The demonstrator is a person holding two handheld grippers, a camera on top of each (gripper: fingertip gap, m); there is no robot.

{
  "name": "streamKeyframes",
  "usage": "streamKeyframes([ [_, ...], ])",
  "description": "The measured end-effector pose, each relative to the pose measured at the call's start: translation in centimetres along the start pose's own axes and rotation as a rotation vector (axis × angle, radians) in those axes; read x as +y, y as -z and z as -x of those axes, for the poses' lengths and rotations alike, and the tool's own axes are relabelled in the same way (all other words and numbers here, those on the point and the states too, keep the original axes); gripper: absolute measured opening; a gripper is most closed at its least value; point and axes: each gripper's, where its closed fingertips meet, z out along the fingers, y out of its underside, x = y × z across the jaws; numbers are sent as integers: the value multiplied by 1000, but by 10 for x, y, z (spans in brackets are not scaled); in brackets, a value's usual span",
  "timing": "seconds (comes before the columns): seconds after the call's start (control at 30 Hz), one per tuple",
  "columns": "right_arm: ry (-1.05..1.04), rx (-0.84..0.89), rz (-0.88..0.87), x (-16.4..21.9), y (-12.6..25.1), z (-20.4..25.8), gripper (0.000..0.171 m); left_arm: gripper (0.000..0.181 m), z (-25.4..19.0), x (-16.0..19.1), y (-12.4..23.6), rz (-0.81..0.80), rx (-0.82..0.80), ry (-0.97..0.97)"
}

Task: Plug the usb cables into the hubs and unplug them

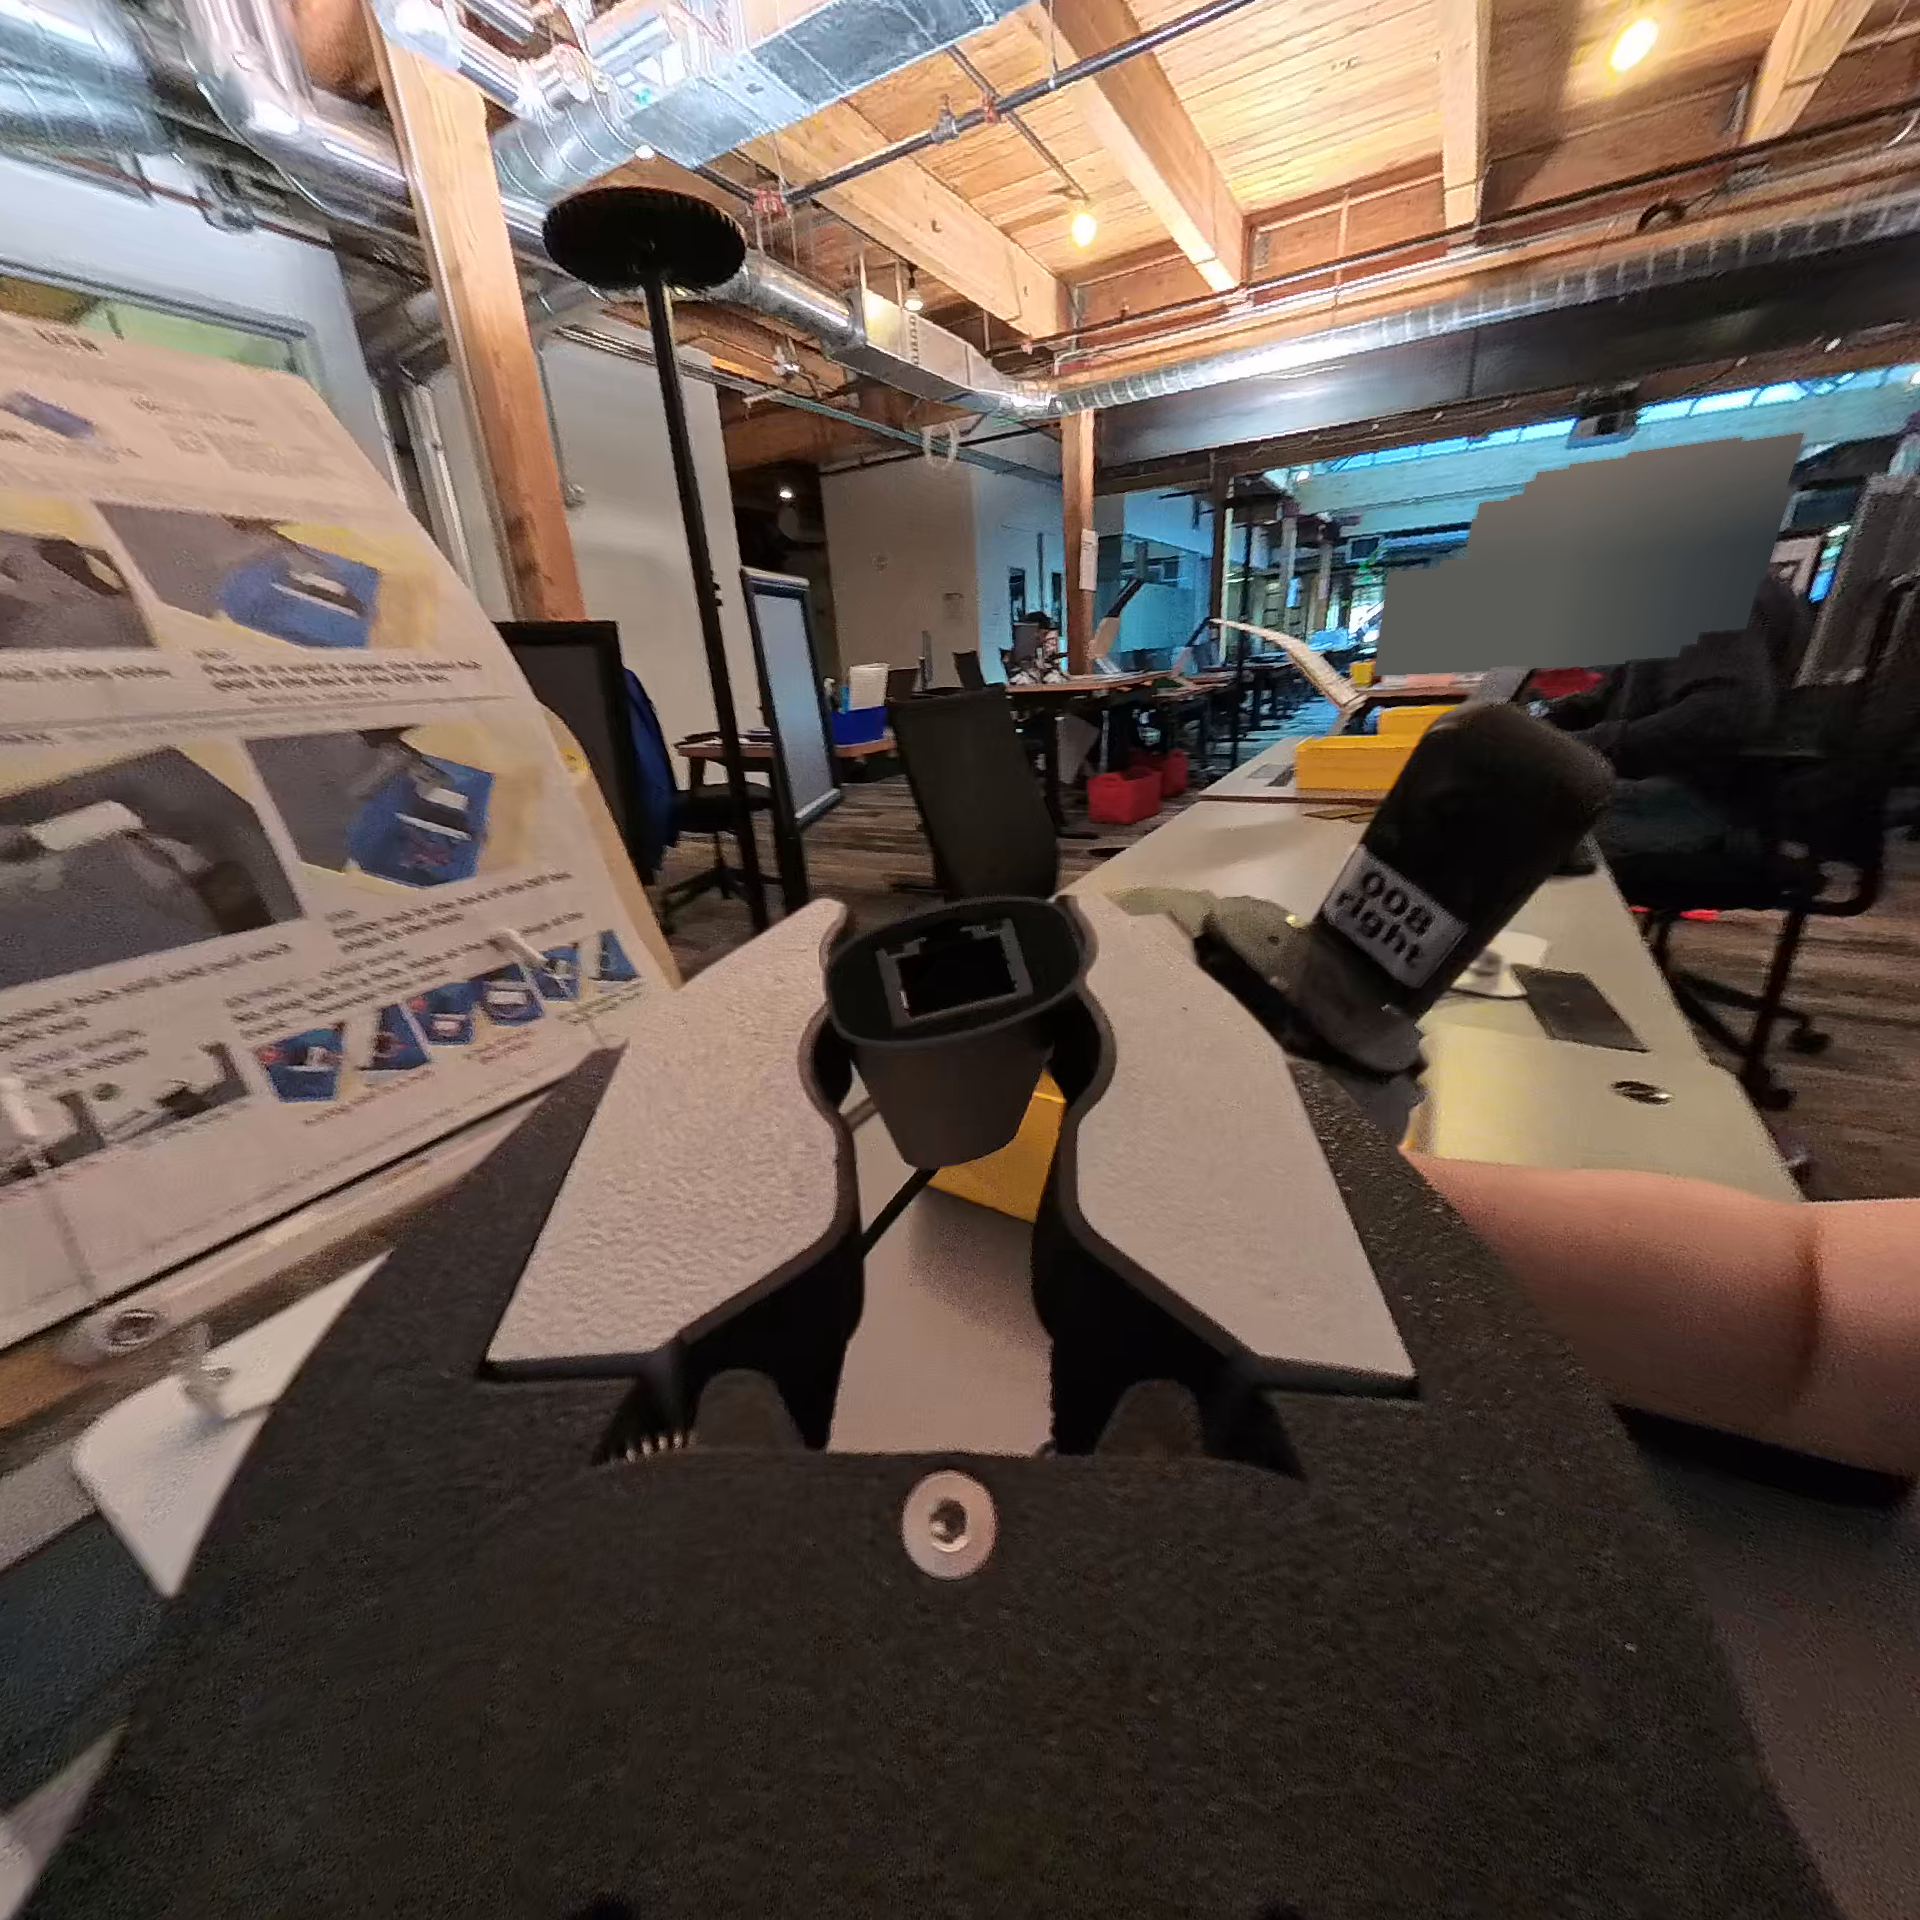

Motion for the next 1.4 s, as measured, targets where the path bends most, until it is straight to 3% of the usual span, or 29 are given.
streamKeyframes([
  [0.17,140,48,49,10,1,-1,19,35,-10,14,-10,14,59,106],
  [0.3,186,-39,78,5,9,2,18,35,-18,14,-8,16,160,49],
  [0.53,174,-219,187,5,30,5,18,47,-14,35,19,305,158,-514],
  [0.67,210,-298,205,4,33,18,18,34,-26,51,17,316,190,-722],
  [1.1,320,-349,163,-4,37,30,18,18,-46,67,18,310,323,-751],
  [1.4,349,-324,158,3,35,27,18,17,-40,73,16,349,287,-826],
])
